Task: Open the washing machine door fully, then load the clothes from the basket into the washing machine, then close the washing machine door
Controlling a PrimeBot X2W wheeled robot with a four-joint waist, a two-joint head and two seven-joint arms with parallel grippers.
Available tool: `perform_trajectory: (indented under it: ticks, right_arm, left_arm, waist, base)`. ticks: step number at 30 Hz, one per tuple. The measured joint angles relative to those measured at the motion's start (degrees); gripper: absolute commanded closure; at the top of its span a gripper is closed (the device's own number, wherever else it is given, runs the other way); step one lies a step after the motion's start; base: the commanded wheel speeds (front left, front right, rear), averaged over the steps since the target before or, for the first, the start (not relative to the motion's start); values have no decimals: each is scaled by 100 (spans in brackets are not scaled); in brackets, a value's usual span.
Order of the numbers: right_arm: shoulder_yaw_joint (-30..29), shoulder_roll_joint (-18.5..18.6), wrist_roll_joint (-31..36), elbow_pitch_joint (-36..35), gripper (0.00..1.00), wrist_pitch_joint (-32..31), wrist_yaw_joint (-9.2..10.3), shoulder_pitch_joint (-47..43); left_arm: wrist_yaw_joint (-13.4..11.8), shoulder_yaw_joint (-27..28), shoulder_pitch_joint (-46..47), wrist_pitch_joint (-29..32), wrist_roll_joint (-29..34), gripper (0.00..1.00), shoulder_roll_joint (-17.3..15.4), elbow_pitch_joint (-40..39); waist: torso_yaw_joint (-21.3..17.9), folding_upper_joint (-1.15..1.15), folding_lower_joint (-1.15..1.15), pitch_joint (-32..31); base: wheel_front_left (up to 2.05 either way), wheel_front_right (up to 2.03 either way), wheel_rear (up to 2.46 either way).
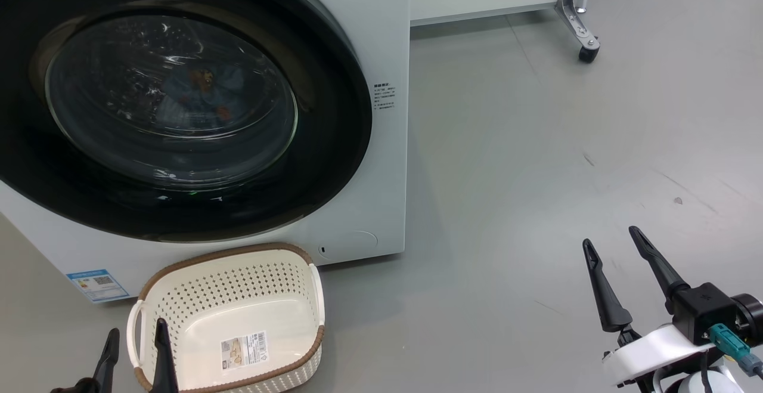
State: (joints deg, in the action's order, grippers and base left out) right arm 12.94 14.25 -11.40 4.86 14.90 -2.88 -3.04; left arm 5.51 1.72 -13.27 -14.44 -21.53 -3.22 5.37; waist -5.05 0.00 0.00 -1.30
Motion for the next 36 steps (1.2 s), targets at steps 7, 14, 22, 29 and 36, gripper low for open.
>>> perform_trajectory:
  ticks: [7, 14, 22, 29, 36]
  right_arm:
    - [-3, -69, 74, -97, 0, 0, -58, 1]
    - [-24, -96, 136, -126, 0, 0, -113, 2]
    - [-38, -158, 143, -78, 100, 0, -160, -1]
    - [53, -348, 77, 189, 100, 0, -160, -225]
    - [52, -375, -371, 141, 100, 0, -162, -227]
  left_arm:
    - [0, 12, -4, 0, 87, 0, 12, -22]
    - [0, 42, -14, 0, 108, 0, 23, -33]
    - [0, 145, -27, 5, 107, 100, 40, -14]
    - [0, 129, -41, 78, 56, 100, 158, 326]
    - [0, 188, 18, 241, -396, 100, 163, 423]
  waist:
    - [167, 0, 0, 2]
    - [374, 0, 0, -1]
    - [572, 0, 0, -20]
    - [572, 0, 0, -17]
    - [561, 0, 0, -3]
  base:
    - [0, 0, 0]
    - [0, 0, 0]
    - [0, 0, 0]
    - [0, 0, 0]
    - [0, 0, 0]
